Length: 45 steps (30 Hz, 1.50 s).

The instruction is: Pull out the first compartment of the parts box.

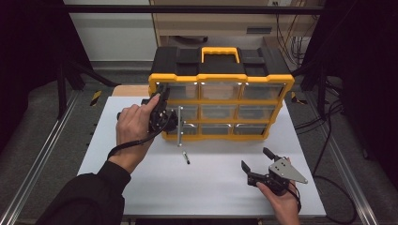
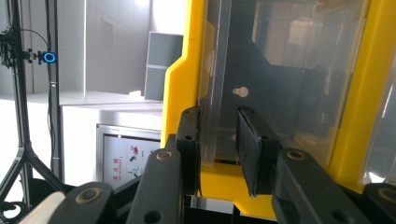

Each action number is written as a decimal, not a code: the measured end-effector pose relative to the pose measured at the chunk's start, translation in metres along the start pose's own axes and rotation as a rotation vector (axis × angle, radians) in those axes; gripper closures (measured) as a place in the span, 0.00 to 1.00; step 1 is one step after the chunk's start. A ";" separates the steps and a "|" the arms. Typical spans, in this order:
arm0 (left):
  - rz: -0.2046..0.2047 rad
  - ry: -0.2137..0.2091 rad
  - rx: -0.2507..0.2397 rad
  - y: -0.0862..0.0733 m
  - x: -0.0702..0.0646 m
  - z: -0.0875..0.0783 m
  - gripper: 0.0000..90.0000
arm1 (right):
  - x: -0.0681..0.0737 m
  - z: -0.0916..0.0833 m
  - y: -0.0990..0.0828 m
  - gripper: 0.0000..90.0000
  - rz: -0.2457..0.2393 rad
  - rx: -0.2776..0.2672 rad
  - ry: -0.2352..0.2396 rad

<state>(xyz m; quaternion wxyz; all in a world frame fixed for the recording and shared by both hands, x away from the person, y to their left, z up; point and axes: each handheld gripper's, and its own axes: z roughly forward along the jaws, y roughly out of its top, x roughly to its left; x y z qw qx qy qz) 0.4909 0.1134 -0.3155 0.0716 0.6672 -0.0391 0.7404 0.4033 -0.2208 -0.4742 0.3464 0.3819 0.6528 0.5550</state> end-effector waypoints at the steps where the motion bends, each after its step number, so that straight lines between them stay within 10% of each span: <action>1: 0.000 0.000 0.000 0.000 0.000 0.000 0.78 | 0.000 0.000 0.000 0.09 -0.001 0.001 0.000; 45: 0.012 0.112 0.012 0.005 -0.010 -0.003 0.91 | -0.001 0.000 0.000 0.10 -0.003 0.005 0.000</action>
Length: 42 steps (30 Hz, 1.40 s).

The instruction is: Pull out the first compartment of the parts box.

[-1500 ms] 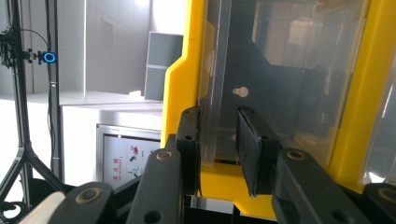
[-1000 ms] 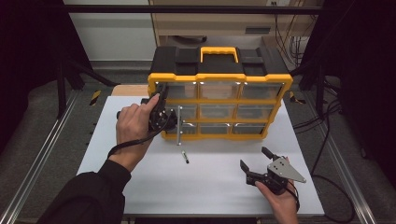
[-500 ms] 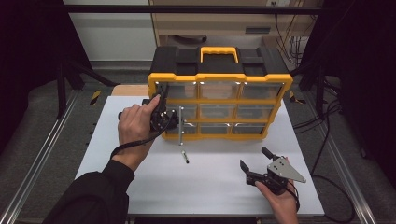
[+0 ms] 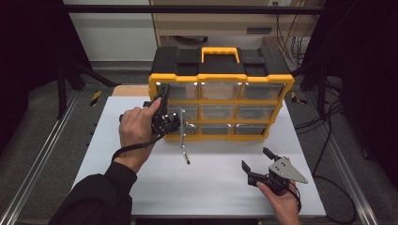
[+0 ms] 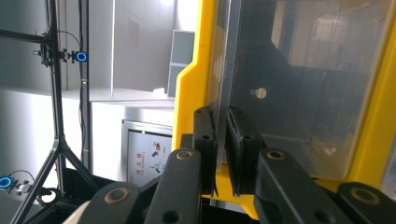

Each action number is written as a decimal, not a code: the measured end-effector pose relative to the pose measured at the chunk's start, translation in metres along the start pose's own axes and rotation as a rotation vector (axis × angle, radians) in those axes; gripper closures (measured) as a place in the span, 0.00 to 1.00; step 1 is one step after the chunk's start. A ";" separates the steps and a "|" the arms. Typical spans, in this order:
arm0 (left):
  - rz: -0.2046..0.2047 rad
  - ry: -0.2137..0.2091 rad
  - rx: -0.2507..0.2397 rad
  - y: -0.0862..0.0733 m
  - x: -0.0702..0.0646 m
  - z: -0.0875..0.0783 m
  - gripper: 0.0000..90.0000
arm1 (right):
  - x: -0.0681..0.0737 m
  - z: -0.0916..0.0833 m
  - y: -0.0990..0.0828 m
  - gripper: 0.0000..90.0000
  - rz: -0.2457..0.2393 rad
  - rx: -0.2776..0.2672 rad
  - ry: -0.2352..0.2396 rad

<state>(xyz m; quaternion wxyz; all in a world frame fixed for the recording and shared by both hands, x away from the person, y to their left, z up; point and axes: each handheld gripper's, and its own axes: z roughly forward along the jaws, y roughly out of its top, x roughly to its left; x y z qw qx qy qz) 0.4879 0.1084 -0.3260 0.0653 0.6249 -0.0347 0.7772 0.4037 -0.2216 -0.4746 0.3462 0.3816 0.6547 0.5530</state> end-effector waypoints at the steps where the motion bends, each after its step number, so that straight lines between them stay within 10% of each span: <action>1: -0.002 0.001 -0.001 0.000 0.000 -0.001 0.91 | 0.000 0.000 0.000 0.10 0.000 0.000 0.000; 42: -0.055 0.007 -0.006 0.002 0.004 -0.036 0.90 | 0.001 0.001 0.000 0.10 -0.007 0.002 -0.001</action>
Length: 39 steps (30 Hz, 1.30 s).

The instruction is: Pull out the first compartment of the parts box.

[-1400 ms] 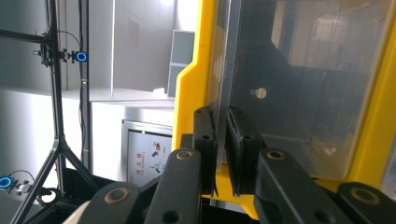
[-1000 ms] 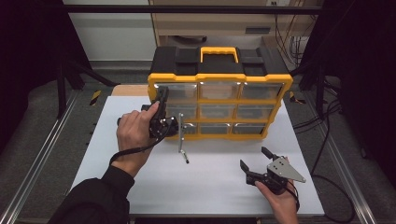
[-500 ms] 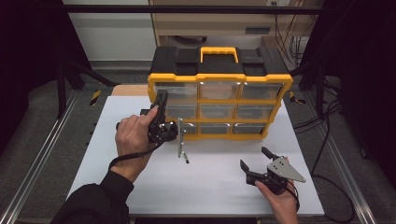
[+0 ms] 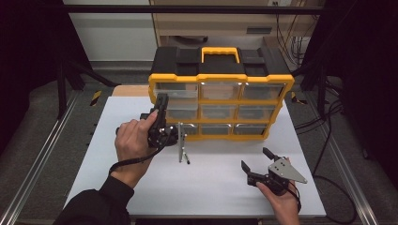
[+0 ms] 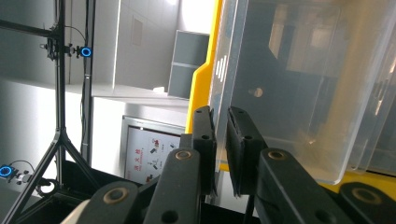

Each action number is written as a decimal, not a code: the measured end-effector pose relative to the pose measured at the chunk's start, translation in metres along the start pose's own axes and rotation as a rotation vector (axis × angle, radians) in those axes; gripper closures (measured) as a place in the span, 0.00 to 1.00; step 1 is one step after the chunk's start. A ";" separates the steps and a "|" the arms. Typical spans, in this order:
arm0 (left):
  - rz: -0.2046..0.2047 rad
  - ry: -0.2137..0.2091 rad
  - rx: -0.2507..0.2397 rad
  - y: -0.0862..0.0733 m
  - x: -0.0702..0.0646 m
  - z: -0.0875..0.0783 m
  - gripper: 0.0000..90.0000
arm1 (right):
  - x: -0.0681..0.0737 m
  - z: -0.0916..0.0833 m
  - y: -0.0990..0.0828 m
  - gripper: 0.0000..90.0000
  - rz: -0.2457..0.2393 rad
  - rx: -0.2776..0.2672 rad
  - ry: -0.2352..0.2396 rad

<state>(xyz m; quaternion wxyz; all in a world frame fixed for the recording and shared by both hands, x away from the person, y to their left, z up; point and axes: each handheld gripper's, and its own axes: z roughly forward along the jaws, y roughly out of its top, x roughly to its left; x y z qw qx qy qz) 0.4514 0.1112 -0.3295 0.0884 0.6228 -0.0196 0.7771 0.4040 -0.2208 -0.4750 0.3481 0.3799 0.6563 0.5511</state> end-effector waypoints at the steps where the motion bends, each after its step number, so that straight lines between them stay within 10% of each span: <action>1: -0.005 0.001 -0.003 0.000 0.000 -0.001 0.90 | 0.000 0.000 0.000 0.10 0.000 0.000 0.000; 39: -0.001 -0.002 0.000 0.002 0.002 -0.014 0.90 | 0.001 0.000 0.000 0.07 -0.002 0.003 0.004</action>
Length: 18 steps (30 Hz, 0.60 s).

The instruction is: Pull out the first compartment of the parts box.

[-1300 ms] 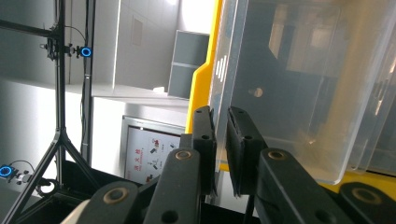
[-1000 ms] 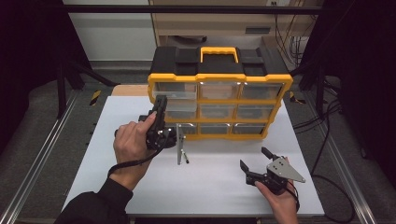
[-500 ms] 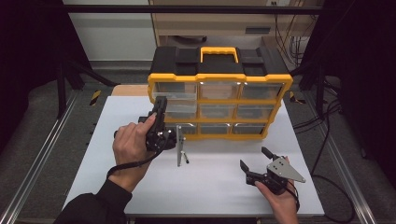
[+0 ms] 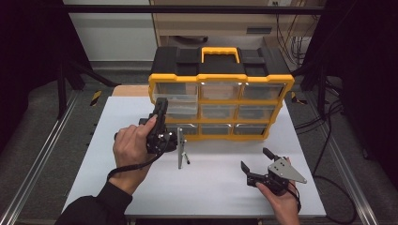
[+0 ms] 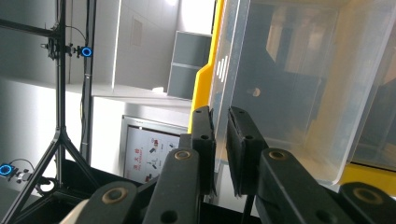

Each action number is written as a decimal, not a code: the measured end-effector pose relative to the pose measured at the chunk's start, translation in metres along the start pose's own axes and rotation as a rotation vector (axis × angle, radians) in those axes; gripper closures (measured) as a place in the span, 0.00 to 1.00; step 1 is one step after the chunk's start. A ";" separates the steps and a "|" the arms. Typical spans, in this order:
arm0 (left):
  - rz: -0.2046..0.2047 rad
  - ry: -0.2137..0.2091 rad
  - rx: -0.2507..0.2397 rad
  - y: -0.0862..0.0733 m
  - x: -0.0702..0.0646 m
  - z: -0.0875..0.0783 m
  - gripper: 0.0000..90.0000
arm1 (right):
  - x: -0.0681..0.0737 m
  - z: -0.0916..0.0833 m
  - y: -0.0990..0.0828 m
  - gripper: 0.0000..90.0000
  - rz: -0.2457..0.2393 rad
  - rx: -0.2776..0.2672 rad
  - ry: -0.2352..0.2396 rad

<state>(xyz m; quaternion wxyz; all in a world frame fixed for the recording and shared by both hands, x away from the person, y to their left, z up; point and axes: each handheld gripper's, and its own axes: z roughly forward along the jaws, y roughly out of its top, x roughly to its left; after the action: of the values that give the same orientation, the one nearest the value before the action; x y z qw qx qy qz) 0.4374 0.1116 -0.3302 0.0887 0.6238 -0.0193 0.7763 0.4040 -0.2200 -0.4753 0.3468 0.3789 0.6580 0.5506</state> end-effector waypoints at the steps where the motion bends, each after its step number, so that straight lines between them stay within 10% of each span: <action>1: 0.001 0.000 0.000 0.000 0.000 0.000 0.90 | 0.000 0.000 0.000 0.06 0.001 0.001 0.001; 18: 0.004 0.001 0.000 0.000 0.000 -0.003 0.90 | 0.001 0.001 -0.001 0.03 0.002 -0.001 0.010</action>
<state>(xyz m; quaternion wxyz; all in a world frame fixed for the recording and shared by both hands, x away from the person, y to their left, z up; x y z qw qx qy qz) 0.4347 0.1115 -0.3310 0.0873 0.6233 -0.0206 0.7768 0.4047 -0.2190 -0.4764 0.3431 0.3764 0.6591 0.5534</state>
